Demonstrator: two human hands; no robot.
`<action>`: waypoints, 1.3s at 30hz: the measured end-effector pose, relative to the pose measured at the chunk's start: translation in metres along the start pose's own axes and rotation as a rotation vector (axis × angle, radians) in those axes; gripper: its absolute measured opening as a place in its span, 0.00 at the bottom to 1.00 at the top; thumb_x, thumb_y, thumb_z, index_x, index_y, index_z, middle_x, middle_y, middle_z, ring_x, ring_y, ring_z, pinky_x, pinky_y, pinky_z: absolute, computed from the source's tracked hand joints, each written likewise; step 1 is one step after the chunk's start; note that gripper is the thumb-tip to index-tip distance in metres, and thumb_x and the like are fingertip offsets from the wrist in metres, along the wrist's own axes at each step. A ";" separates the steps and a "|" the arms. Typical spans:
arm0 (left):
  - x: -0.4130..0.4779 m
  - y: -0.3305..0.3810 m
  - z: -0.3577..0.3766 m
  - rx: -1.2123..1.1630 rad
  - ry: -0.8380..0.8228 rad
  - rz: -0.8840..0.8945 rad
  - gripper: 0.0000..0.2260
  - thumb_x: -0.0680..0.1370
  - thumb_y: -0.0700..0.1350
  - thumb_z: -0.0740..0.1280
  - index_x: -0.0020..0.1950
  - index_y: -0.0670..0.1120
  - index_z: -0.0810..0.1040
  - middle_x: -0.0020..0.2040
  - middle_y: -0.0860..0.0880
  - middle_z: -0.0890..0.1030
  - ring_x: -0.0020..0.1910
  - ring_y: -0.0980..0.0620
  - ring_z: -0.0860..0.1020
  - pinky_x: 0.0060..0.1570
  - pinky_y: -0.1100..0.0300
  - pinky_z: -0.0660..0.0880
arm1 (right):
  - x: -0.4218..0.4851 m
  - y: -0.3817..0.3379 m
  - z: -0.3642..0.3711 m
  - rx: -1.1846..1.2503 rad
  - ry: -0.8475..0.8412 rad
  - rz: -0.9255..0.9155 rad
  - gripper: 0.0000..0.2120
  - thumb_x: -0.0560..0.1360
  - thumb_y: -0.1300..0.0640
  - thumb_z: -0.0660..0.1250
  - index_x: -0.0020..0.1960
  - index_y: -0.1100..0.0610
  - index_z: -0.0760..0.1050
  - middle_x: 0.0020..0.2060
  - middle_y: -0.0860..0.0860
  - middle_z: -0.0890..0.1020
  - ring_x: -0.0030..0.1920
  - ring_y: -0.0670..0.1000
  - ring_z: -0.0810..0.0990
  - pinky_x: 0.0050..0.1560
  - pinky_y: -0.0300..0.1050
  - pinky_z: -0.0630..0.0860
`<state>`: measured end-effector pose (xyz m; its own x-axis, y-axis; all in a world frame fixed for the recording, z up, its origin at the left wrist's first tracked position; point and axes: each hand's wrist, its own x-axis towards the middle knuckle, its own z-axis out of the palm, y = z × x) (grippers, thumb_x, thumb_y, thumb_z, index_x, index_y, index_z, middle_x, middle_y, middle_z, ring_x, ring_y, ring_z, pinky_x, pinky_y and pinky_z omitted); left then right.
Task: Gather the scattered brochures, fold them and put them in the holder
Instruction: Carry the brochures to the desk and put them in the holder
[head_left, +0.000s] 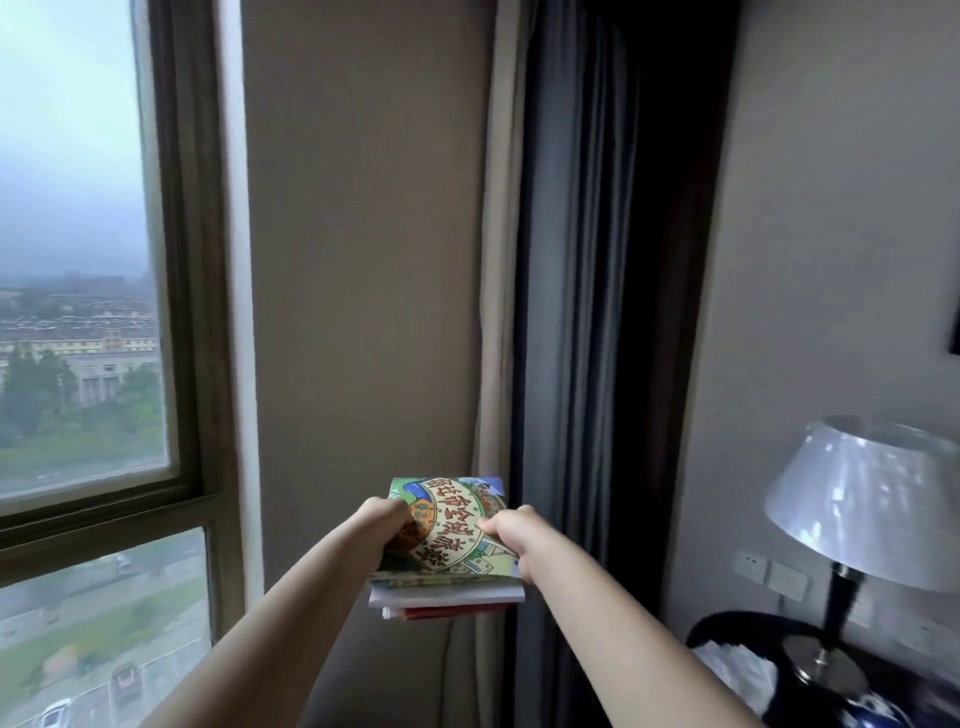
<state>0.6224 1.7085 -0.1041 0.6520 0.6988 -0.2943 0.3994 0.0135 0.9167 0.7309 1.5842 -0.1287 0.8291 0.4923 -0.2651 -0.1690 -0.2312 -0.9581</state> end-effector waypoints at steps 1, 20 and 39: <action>-0.002 0.004 0.011 0.009 -0.025 0.006 0.04 0.77 0.35 0.62 0.49 0.35 0.74 0.43 0.38 0.80 0.35 0.44 0.79 0.28 0.58 0.76 | -0.003 0.001 -0.011 0.025 0.024 0.006 0.23 0.77 0.65 0.65 0.69 0.63 0.61 0.65 0.63 0.74 0.62 0.62 0.78 0.60 0.58 0.77; -0.106 0.023 0.350 0.257 -0.574 0.149 0.15 0.80 0.35 0.60 0.64 0.30 0.71 0.55 0.34 0.80 0.53 0.38 0.80 0.56 0.48 0.77 | -0.128 0.104 -0.324 0.151 0.652 0.169 0.25 0.74 0.62 0.70 0.68 0.63 0.67 0.64 0.61 0.77 0.61 0.60 0.79 0.60 0.58 0.78; -0.280 0.016 0.716 0.326 -0.841 0.133 0.14 0.82 0.41 0.59 0.64 0.36 0.71 0.47 0.42 0.79 0.47 0.47 0.77 0.42 0.59 0.75 | -0.243 0.223 -0.674 0.177 0.942 0.218 0.25 0.76 0.60 0.69 0.70 0.65 0.67 0.65 0.61 0.76 0.64 0.59 0.76 0.64 0.52 0.74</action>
<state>0.9080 1.0011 -0.2003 0.9098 -0.0735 -0.4084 0.3659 -0.3219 0.8732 0.8513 0.8472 -0.2053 0.8434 -0.4341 -0.3166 -0.3821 -0.0704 -0.9214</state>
